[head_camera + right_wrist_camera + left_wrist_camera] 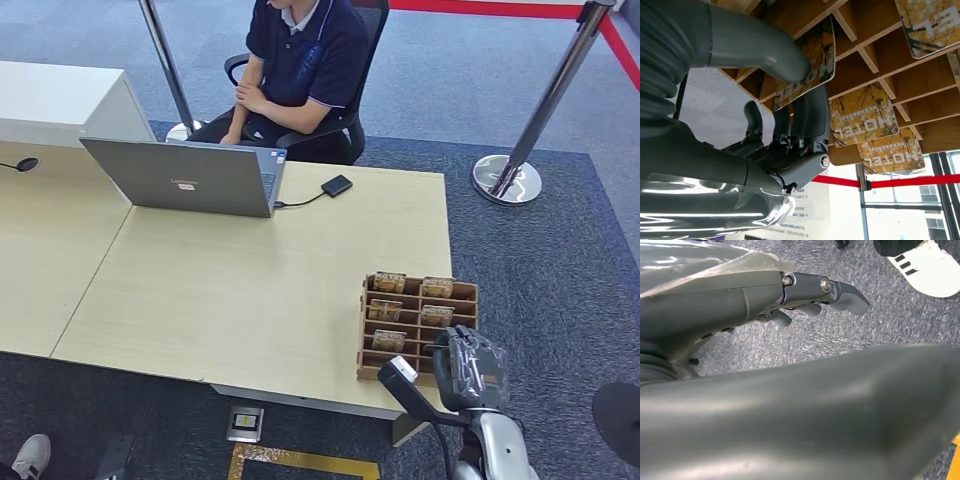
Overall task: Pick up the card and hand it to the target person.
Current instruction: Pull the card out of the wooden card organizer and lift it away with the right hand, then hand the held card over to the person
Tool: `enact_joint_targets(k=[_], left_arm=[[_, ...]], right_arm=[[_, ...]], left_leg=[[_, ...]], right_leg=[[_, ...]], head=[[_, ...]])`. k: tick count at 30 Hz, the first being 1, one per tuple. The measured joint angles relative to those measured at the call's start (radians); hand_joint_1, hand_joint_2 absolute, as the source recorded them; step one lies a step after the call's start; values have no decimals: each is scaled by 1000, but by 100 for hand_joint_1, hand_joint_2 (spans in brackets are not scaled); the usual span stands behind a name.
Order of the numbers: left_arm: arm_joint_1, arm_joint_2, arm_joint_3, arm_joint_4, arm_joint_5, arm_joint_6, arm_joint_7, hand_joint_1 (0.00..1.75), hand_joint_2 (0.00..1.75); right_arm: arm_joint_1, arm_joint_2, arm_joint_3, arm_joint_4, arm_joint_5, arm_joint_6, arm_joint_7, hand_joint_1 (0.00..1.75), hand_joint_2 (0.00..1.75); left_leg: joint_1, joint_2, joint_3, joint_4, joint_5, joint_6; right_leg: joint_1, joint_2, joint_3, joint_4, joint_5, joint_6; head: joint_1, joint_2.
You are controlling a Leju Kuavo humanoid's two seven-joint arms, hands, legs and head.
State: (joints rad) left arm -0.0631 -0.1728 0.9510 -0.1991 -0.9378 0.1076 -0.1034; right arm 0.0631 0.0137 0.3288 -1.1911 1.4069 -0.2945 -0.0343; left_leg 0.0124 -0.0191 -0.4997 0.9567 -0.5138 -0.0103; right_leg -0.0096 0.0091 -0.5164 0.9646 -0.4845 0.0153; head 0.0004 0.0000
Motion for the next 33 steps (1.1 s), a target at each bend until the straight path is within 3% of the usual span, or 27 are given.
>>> enact_joint_targets(k=[3, 5, 22, 26, 33], left_arm=[[0, 0, 0, 0, 0, 0, 0, 0, 0], [0, 0, 0, 0, -1, 0, -1, 0, 0], [0, 0, 4, 0, -5, 0, -8, 0, 0], [0, 0, 14, 0, -3, 0, -9, 0, 0], [-1, -2, 34, 0, 1, 0, -26, 0, 0]], right_arm=[[1, 0, 0, -2, 0, 0, 0, 170, 175], [2, 0, 0, -3, 1, -1, 0, 175, 175], [16, -9, 1, -43, 37, -5, -11, 175, 175], [38, -26, 8, -121, 34, 10, -50, 175, 175], [47, -108, 50, -385, -126, 102, -192, 175, 175]], left_leg=[[0, 0, 0, 0, 0, 0], [0, 0, 0, 0, 0, 0], [0, 0, 0, 0, 0, 0], [0, 0, 0, 0, 0, 0], [0, 0, 0, 0, 0, 0]], right_leg=[[0, 0, 0, 0, 0, 0], [0, 0, 0, 0, 0, 0], [0, 0, 0, 0, 0, 0], [0, 0, 0, 0, 0, 0], [0, 0, 0, 0, 0, 0]], head=[[0, 0], [0, 0], [0, 0], [0, 0], [0, 0]])
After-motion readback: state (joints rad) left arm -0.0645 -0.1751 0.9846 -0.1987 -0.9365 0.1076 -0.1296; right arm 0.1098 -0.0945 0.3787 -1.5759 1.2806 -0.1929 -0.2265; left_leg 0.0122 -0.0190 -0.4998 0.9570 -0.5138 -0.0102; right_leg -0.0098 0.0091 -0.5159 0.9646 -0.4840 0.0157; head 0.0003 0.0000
